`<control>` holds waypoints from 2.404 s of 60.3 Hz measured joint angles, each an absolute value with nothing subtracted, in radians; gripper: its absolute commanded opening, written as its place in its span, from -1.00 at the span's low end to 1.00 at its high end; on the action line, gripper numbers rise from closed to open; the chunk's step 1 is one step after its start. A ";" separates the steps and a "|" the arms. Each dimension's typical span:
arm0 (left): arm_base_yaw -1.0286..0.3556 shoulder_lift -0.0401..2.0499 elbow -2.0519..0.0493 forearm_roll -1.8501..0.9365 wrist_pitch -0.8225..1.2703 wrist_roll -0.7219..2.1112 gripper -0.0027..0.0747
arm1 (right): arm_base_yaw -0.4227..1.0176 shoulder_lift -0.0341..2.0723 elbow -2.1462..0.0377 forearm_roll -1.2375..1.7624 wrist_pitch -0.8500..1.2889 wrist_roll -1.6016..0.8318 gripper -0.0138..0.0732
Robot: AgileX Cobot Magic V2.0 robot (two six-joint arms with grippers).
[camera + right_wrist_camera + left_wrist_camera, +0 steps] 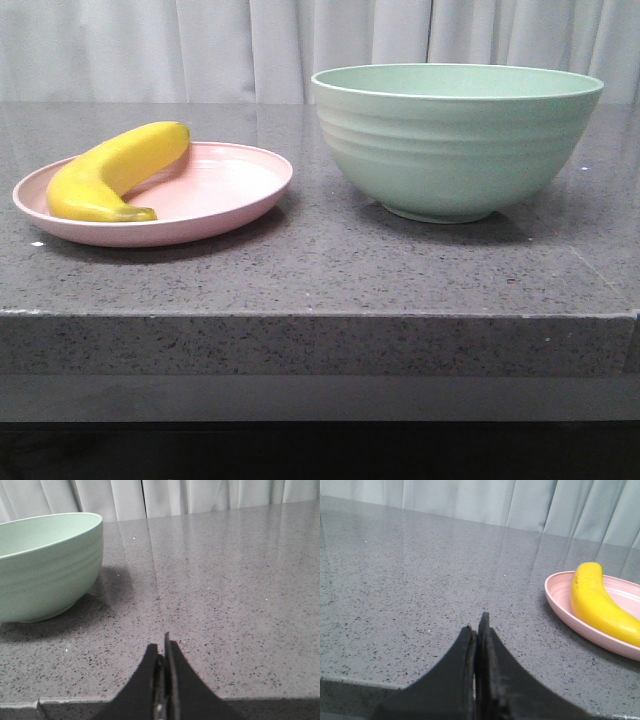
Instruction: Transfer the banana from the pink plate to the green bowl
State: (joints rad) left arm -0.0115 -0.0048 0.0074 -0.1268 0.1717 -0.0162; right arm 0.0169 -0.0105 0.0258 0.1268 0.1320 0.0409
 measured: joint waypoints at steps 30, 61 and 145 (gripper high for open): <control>-0.012 -0.005 0.007 -0.127 0.172 -0.016 -0.98 | 0.017 -0.011 0.026 0.127 0.132 0.041 -0.93; -0.012 -0.005 0.007 -0.127 0.172 -0.016 -0.98 | 0.017 -0.011 0.026 0.127 0.132 0.041 -0.93; -0.012 0.383 -0.527 0.030 0.342 -0.016 0.33 | 0.017 0.295 -0.505 0.079 0.414 0.041 0.06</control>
State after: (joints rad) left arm -0.0115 0.3829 -0.5267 0.0299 0.3421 -0.0162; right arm 0.0169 0.2948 -0.5048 0.0792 0.4139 0.0409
